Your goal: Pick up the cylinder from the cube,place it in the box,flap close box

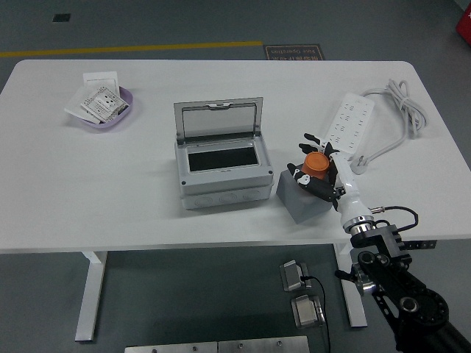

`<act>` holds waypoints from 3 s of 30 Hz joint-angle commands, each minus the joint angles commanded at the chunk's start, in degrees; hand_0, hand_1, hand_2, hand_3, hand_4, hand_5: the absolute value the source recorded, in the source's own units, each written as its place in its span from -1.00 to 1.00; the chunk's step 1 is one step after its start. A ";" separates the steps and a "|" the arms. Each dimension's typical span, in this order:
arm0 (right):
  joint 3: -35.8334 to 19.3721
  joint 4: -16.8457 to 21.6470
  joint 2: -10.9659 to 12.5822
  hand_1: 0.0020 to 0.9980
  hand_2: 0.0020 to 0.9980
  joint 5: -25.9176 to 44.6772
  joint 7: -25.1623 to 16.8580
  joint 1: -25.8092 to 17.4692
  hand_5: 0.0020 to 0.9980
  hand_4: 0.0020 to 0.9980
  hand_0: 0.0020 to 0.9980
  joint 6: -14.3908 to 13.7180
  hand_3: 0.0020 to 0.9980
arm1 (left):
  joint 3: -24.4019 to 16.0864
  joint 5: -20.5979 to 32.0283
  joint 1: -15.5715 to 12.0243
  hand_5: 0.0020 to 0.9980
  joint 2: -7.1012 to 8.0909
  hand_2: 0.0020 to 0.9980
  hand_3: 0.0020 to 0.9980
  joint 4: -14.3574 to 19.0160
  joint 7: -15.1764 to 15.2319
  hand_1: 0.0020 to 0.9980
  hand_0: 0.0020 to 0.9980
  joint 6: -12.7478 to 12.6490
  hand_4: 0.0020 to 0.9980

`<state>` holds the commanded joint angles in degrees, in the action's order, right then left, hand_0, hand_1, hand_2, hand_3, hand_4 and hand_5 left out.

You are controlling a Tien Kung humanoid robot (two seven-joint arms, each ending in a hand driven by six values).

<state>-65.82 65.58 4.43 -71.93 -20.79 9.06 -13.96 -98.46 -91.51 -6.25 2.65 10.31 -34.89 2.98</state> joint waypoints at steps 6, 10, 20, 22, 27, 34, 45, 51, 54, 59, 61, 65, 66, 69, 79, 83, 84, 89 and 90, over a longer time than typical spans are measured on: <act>0.41 -0.45 -0.07 0.54 0.43 2.23 -0.26 -0.04 -0.89 -0.33 0.61 0.66 0.35 | 0.10 0.11 0.15 0.10 -0.09 0.31 0.44 0.00 0.24 0.43 0.42 -0.14 0.50; 0.72 -0.53 -0.10 0.44 0.30 3.22 -0.29 -0.06 -0.81 -1.00 0.60 0.93 0.15 | 0.17 0.23 0.21 0.10 -0.16 0.31 0.43 0.00 0.41 0.42 0.42 -0.27 0.50; 1.17 -0.03 -0.03 0.37 0.24 3.57 0.73 0.03 -0.92 -1.00 0.57 0.57 0.02 | 0.64 0.78 0.24 0.10 -0.21 0.30 0.43 0.00 1.22 0.42 0.42 -0.77 0.51; 1.28 0.05 0.00 0.31 0.15 3.39 1.02 0.05 -1.00 -0.95 0.53 0.38 -0.15 | 0.84 1.01 0.25 0.10 -0.24 0.30 0.42 0.00 1.42 0.42 0.42 -0.87 0.51; 1.47 0.23 0.10 0.31 0.15 3.05 1.52 0.14 -1.00 -0.95 0.53 -0.13 -0.15 | 1.04 1.21 0.24 0.10 -0.31 0.30 0.42 0.00 1.78 0.42 0.42 -1.07 0.51; 1.27 1.04 0.57 0.11 -0.09 2.46 1.81 0.58 -1.00 -0.90 0.39 -0.68 -0.43 | 1.04 1.22 0.23 0.09 -0.32 0.30 0.41 0.00 2.20 0.42 0.42 -1.38 0.51; 0.37 1.48 1.45 -0.22 -0.17 1.80 1.52 1.59 -1.00 -0.96 0.24 -0.87 -0.45 | 1.02 1.21 0.19 0.09 -0.34 0.29 0.41 0.00 2.52 0.42 0.41 -1.56 0.51; 0.39 3.15 2.27 -0.55 -0.23 0.27 2.31 2.40 -1.00 -1.00 0.01 -1.61 -0.46 | 0.97 1.17 0.20 0.08 -0.35 0.29 0.41 0.00 2.56 0.42 0.41 -1.59 0.50; 0.53 4.72 2.98 -0.59 -0.24 -1.57 3.27 3.20 -1.00 -1.00 -0.09 -2.56 -0.46 | 0.84 1.04 0.19 0.08 -0.32 0.29 0.40 0.00 2.53 0.41 0.41 -1.58 0.50; 1.39 6.67 4.02 -0.57 -0.25 -5.81 4.99 5.54 -1.00 -1.00 -0.12 -4.09 -0.46 | 0.72 0.96 0.15 0.08 -0.23 0.29 0.40 0.00 2.46 0.41 0.41 -1.60 0.50; 2.24 6.90 4.32 -0.57 -0.25 -7.69 5.71 6.92 -1.00 -1.00 -0.12 -4.55 -0.46 | 0.68 0.94 0.14 0.08 -0.21 0.29 0.40 0.00 2.44 0.41 0.41 -1.62 0.50; 5.92 6.44 4.86 -0.64 -0.25 -12.40 7.77 10.82 -1.00 -1.00 -0.39 -5.30 -0.46 | 0.46 0.72 0.16 0.08 -0.13 0.29 0.40 0.00 2.36 0.41 0.41 -1.63 0.50; 6.82 6.24 4.92 -0.64 -0.25 -13.44 8.23 11.64 -1.00 -1.00 -0.39 -5.38 -0.46 | 0.39 0.65 0.17 0.08 -0.12 0.29 0.40 0.00 2.35 0.41 0.41 -1.64 0.50; 10.30 4.89 4.79 -0.64 -0.25 -17.16 10.25 14.92 -1.00 -1.00 -0.39 -5.27 -0.46 | 0.14 0.42 0.16 0.08 -0.03 0.29 0.40 0.00 2.19 0.41 0.41 -1.62 0.50; 21.17 -2.01 2.47 -0.73 -0.26 -27.26 15.33 26.24 -1.00 -1.00 -0.66 -3.56 -0.46 | -0.87 -0.31 0.08 0.08 0.47 0.28 0.40 0.00 1.22 0.41 0.41 -1.33 0.50; 24.17 -5.32 0.90 -0.73 -0.26 -29.47 16.46 29.90 -1.00 -1.00 -0.67 -3.12 -0.46 | -0.97 -0.34 0.13 0.07 0.51 0.28 0.40 0.00 1.06 0.41 0.41 -1.31 0.50; 25.00 -6.23 0.47 -0.73 -0.26 -29.93 16.72 30.73 -1.00 -1.00 -0.67 -3.02 -0.46 | -0.98 -0.35 0.14 0.07 0.53 0.28 0.40 0.00 1.04 0.41 0.41 -1.31 0.50; 29.51 -10.94 -1.49 -0.73 -0.26 -31.67 17.94 34.69 -1.00 -1.00 -0.67 -2.27 -0.46 | -1.25 -0.68 0.21 0.08 0.74 0.29 0.40 0.00 0.83 0.41 0.41 -1.22 0.50; 30.48 -11.91 -1.90 -0.73 -0.26 -31.88 18.23 35.42 -1.00 -1.00 -0.67 -2.02 -0.46 | -1.31 -0.76 0.24 0.08 0.82 0.29 0.40 0.00 0.80 0.41 0.41 -1.22 0.50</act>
<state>-35.34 53.67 2.53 -103.81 -2.56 44.48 -15.97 -99.77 -92.27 -6.01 3.46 10.31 -34.09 1.76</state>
